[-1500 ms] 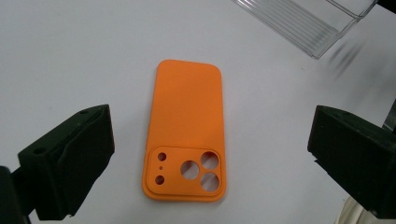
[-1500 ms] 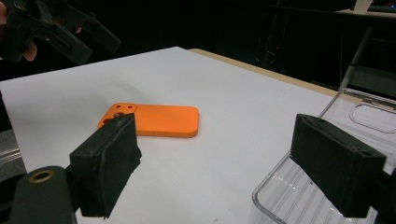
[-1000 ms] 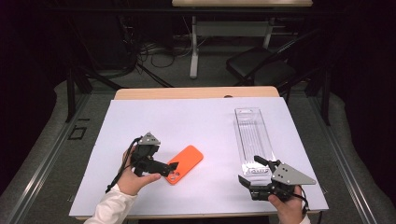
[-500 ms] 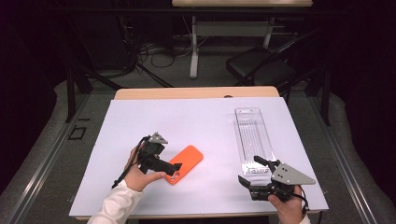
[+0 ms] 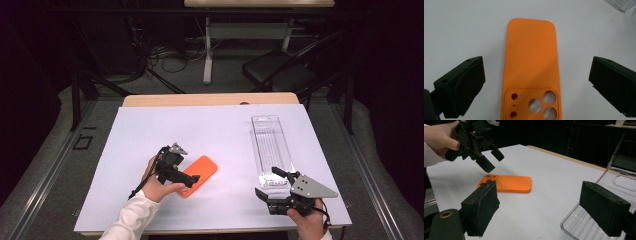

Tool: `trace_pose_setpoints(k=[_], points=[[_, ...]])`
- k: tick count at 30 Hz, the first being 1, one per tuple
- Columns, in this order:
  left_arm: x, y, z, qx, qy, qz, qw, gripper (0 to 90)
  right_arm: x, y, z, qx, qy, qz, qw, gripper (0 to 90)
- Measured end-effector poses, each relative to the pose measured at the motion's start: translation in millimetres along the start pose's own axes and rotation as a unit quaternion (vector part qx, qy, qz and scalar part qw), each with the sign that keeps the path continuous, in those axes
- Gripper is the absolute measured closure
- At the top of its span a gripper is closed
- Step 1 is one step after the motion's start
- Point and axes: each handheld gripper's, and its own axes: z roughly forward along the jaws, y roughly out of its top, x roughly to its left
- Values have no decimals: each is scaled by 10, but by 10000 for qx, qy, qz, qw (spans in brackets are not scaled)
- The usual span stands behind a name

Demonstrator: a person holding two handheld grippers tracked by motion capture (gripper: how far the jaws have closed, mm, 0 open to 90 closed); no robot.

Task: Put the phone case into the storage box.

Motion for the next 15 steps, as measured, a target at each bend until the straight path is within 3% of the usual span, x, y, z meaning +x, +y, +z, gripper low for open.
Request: trace_pose_setpoints(k=[15], points=[[30,-22,328,97,110,-64,9999,6,-2,-2,-1,-11,5,5,10000,145]])
